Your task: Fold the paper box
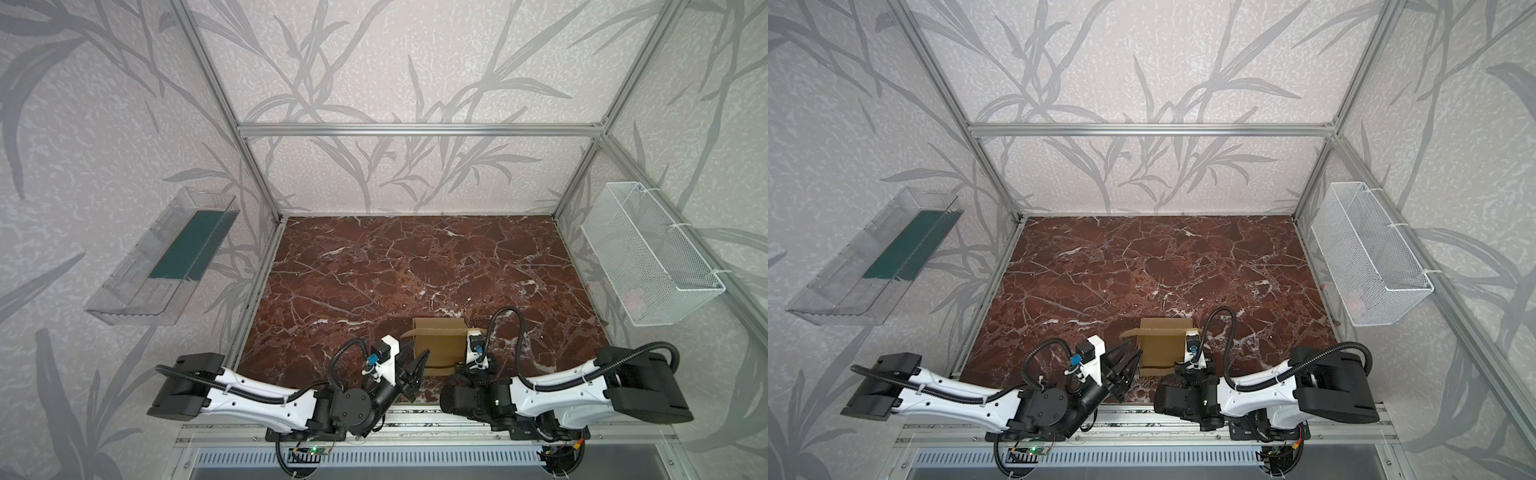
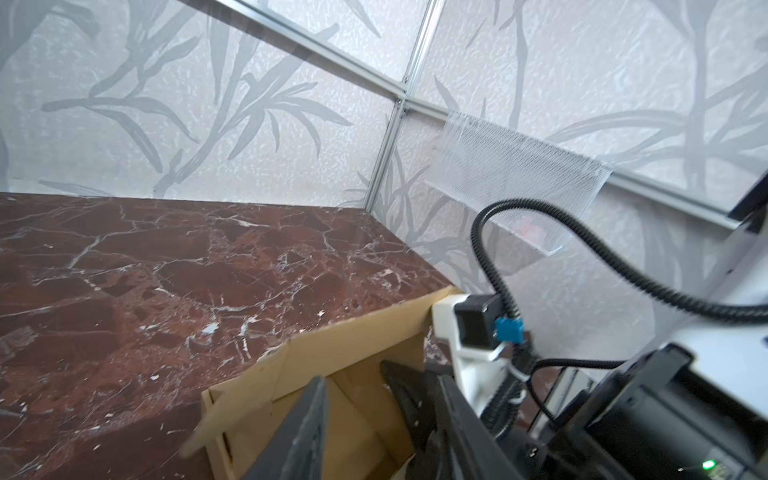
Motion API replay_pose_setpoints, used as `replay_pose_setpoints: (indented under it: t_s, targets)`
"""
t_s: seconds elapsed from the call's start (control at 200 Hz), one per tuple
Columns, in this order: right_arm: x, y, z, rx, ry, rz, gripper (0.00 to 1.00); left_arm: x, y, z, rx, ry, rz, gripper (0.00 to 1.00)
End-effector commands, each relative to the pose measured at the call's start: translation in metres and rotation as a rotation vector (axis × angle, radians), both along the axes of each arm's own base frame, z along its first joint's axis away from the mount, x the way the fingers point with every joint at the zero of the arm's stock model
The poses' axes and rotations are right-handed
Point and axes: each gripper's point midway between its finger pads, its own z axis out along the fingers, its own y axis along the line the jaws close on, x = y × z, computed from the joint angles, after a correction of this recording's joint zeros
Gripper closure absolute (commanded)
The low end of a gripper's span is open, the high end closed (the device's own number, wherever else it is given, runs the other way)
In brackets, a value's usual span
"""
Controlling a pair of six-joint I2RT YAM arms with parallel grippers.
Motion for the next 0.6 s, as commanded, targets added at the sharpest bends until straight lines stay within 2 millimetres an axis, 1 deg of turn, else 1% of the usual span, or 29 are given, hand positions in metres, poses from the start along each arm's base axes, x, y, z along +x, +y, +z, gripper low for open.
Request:
replay_pose_setpoints:
  t_s: [0.0, 0.095, 0.16, 0.205, 0.305, 0.405, 0.52, 0.595]
  targets:
    - [-0.002, -0.009, -0.004, -0.071, 0.005, -0.018, 0.98, -0.007, -0.001, 0.003, 0.079, 0.002, -0.037, 0.55]
    - [-0.004, -0.009, -0.007, -0.072, 0.005, -0.024, 0.97, -0.004, 0.005, 0.018, 0.069, 0.012, -0.015, 0.53]
    - [-0.005, -0.007, -0.007, -0.075, 0.003, -0.02, 0.97, 0.002, 0.014, 0.022, 0.068, 0.014, 0.04, 0.51]
    - [-0.006, -0.006, -0.005, -0.069, -0.01, -0.013, 0.96, 0.008, 0.02, 0.024, 0.06, 0.014, 0.086, 0.47]
    - [-0.009, -0.002, -0.003, -0.06, -0.019, 0.006, 0.93, 0.018, 0.032, 0.02, 0.048, 0.043, 0.171, 0.43]
    - [-0.01, -0.001, -0.001, -0.056, -0.02, 0.017, 0.89, 0.024, 0.034, 0.015, 0.049, 0.08, 0.186, 0.43]
    - [-0.012, 0.005, -0.004, -0.055, 0.003, 0.058, 0.84, 0.03, 0.038, 0.008, 0.073, 0.109, 0.22, 0.43]
    - [-0.014, 0.006, -0.006, -0.036, 0.012, 0.077, 0.8, 0.032, 0.04, 0.006, 0.06, 0.123, 0.221, 0.43]
